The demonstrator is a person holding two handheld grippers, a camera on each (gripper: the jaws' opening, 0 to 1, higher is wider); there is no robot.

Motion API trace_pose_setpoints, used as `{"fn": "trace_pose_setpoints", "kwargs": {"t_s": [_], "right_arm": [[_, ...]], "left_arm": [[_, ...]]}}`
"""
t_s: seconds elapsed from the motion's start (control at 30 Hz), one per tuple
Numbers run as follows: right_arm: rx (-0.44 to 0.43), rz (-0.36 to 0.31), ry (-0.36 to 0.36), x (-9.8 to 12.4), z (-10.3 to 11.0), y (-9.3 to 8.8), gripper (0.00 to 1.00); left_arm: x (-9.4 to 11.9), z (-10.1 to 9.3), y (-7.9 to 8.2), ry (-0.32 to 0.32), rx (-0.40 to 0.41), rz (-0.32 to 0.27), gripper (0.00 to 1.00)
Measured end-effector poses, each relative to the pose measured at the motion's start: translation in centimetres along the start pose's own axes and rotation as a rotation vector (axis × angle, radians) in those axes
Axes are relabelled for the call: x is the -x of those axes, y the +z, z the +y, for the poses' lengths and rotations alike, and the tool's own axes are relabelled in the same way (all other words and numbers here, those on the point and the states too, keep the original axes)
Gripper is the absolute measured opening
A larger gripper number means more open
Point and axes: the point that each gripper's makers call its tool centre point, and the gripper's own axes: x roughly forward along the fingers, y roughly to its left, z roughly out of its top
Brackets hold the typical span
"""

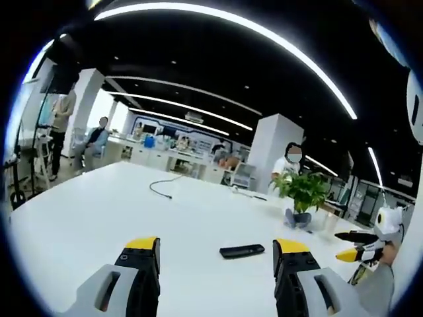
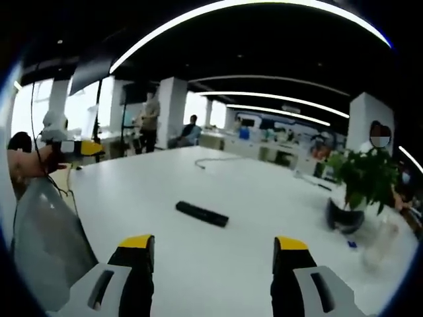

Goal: Press the specified remote control buttons in sequence, fully releasing each button before pressing the next.

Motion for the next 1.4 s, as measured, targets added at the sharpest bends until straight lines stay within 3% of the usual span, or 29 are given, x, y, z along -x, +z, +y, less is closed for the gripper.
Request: {"fn": "trace_pose_setpoints", "kwargs": {"t_s": [0.1, 0.27, 0.43, 0.67, 0.9, 1.3, 1.4], "right_arm": [[-0.025, 0.009, 0.009, 0.0, 0.0, -0.3, 0.68], [-0.031, -0.001, 0.001, 0.1, -0.1, -0.2, 0.67], [-0.018, 0.010, 0.002, 0.1, 0.0, -0.3, 0.66], [-0.024, 0.015, -0.012, 0.2, -0.3, -0.5, 0.66], [-0.023, 0.028, -0.010, 0.1, -0.3, -0.8, 0.65], [-0.007, 0.046, 0.002, 0.0, -0.1, -1.0, 0.62], [-0.016, 0.052, 0.003, 0.0, -0.2, -1.2, 0.61]], "left_arm": [[-0.6, -1.4, -1.3, -0.076, -0.009, 0.082, 0.71], [-1.7, -2.3, -2.8, -0.139, 0.045, 0.154, 0.71], [-2.5, -3.0, -4.1, -0.192, -0.055, 0.256, 0.71], [-4.5, -3.7, -3.5, -0.242, -0.039, 0.270, 0.70], [-6.5, -3.9, -4.0, -0.280, -0.105, 0.329, 0.70], [-9.2, -4.7, -6.7, -0.368, -0.186, 0.457, 0.69], [-9.9, -4.6, -8.1, -0.390, -0.242, 0.533, 0.69]]}}
